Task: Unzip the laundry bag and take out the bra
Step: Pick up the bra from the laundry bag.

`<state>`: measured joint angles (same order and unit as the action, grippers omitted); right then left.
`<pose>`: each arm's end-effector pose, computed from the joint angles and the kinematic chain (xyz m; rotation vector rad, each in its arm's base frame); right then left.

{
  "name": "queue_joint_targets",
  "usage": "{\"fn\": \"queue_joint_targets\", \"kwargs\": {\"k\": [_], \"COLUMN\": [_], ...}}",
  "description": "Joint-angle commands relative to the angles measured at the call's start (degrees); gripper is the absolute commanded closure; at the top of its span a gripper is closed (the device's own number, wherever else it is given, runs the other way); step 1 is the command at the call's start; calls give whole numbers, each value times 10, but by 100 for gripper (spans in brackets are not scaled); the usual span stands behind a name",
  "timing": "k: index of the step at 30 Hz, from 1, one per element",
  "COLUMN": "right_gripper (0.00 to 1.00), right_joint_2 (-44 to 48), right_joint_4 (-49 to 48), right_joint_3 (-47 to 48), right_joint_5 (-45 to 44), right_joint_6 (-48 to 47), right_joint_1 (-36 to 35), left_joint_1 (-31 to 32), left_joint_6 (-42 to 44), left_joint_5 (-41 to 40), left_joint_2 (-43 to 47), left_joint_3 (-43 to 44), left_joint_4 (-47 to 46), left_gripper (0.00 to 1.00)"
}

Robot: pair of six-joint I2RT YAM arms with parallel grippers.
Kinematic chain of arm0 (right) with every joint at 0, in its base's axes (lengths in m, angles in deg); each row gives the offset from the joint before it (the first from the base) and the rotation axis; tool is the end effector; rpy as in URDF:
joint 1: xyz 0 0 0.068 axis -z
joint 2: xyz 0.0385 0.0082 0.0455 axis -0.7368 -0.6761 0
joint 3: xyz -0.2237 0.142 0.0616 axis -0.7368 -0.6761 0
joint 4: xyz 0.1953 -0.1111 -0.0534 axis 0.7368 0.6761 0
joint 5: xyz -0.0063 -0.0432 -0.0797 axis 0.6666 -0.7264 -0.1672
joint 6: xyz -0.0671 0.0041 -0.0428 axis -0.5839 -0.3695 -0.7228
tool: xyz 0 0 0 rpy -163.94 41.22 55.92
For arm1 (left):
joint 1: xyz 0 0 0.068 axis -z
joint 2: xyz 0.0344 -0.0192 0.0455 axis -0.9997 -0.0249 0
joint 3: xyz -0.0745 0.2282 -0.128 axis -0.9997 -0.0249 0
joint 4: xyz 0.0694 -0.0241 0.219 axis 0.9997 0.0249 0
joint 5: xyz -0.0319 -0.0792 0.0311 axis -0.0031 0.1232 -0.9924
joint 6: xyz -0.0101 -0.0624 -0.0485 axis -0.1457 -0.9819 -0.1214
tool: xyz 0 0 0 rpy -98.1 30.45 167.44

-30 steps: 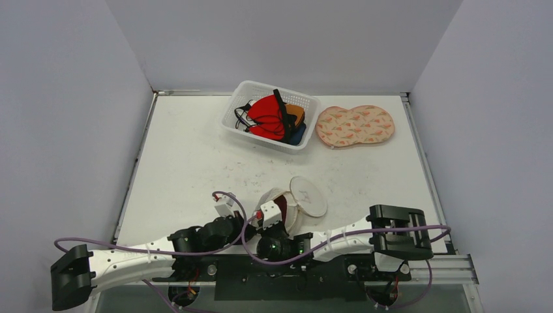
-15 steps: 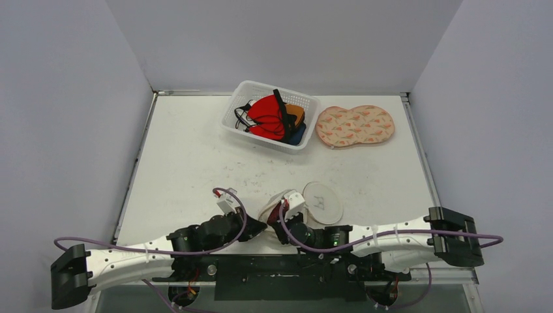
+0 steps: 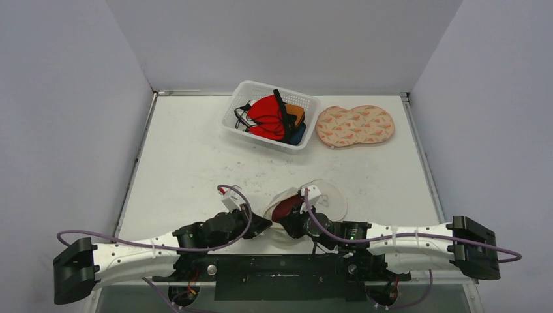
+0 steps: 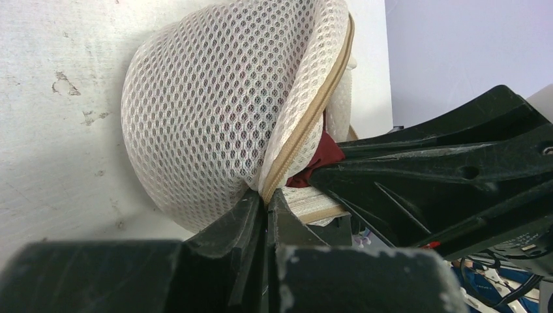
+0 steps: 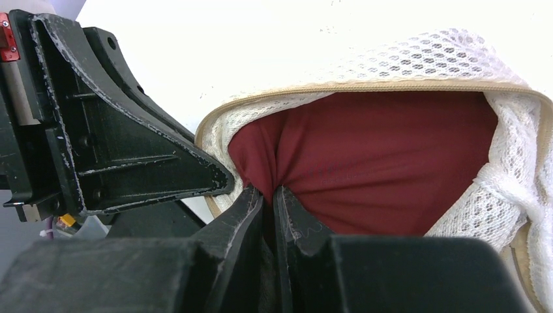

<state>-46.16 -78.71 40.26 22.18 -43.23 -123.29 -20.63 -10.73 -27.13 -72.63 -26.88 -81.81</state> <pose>0.0768 0.2052 0.2033 -0.3676 2.1083 0.9308 0.0819 -0.1476 0.1747 -0.2309 2.1931 -1.1821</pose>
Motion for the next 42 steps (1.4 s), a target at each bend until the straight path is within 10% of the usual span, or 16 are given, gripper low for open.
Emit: {"fn": "queue_joint_targets", "kwargs": {"k": [1, 11, 24, 42], "right_gripper": [95, 93, 40, 26], "right_joint_2": [27, 59, 51, -135], "right_joint_4": [42, 29, 18, -7], "right_joint_3": [-21, -50, -31, 96], "right_joint_5": [-48, -26, 15, -105], "right_joint_6": [-14, 13, -34, -172], "right_joint_1": [33, 66, 57, -89], "left_joint_1": [-11, -12, -10, -9], "left_joint_6": [44, 30, 44, 62], "left_joint_5": [-67, -59, -44, -15], "left_joint_2": [-42, -121, -153, -90], "left_joint_3": [-22, -39, -30, -75], "left_joint_4": [146, 96, 34, -87], "left_gripper": [100, 100, 100, 100]}}
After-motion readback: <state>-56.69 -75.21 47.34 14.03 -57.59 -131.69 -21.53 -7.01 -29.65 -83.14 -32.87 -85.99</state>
